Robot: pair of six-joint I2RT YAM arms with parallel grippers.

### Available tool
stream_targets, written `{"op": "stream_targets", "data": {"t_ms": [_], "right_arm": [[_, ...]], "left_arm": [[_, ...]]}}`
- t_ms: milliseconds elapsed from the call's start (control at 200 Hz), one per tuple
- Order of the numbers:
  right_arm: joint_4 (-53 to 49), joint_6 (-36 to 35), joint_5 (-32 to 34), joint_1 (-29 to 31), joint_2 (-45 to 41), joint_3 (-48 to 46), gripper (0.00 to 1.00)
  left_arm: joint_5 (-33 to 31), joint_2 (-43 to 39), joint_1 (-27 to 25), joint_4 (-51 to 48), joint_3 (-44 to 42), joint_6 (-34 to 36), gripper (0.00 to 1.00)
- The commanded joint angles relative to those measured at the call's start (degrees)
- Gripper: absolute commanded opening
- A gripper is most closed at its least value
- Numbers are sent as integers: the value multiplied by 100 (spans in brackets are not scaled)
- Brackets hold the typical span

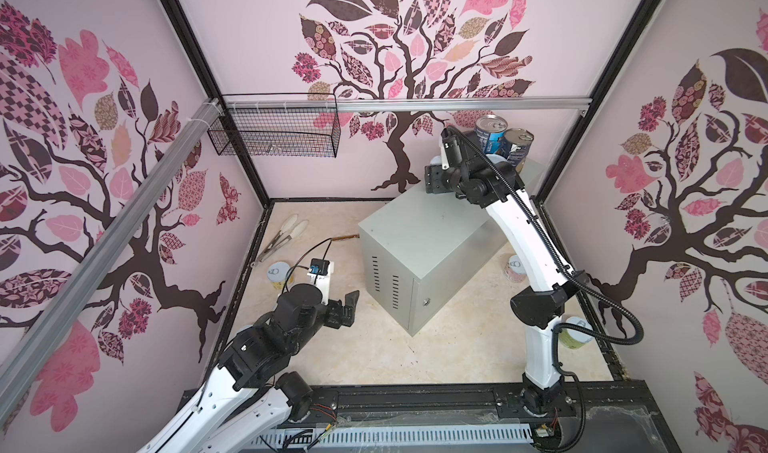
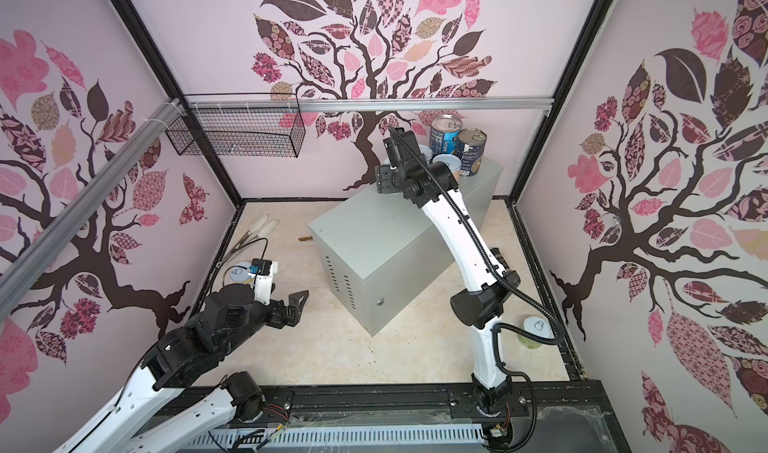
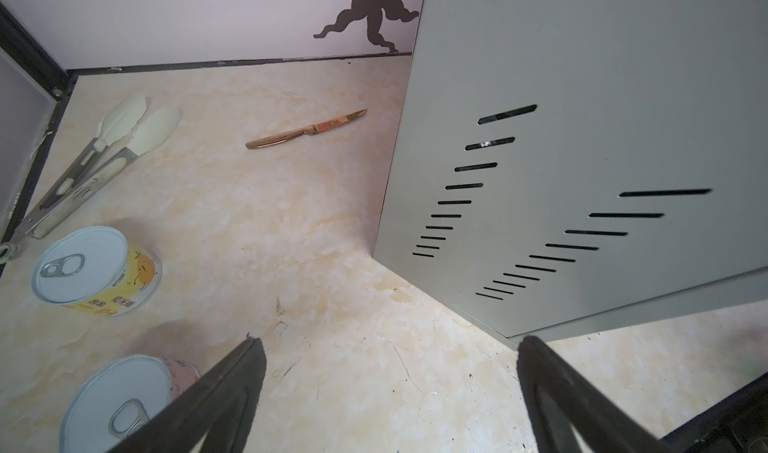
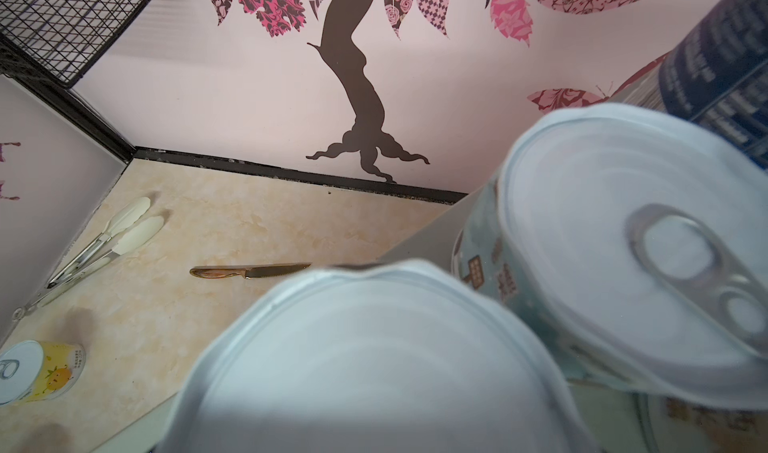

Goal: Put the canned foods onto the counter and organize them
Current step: 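Lower the light-blue can beside the white-lidded cans with the right gripper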

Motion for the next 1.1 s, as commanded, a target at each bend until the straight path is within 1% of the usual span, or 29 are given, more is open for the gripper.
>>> {"op": "stream_targets", "data": {"t_ms": [0, 135, 485, 785, 925, 1095], "right_arm": [[154, -84, 51, -30, 151, 83, 66], [164, -93, -69, -31, 204, 107, 73], [120, -193, -25, -37, 170, 96, 90], [254, -229, -347, -32, -30, -2, 99], [334, -261, -362, -32, -228, -45, 100], [828, -246, -535, -39, -812, -649, 100]], "left_arm": [[33, -2, -28, 144, -149, 44, 98], [82, 37, -28, 141, -135, 51, 98], [87, 140, -21, 114, -126, 53, 98], [92, 255, 94, 109, -113, 62, 98], [92, 334, 181, 101, -103, 78, 98], [173, 480, 379, 114, -52, 106, 98]]}}
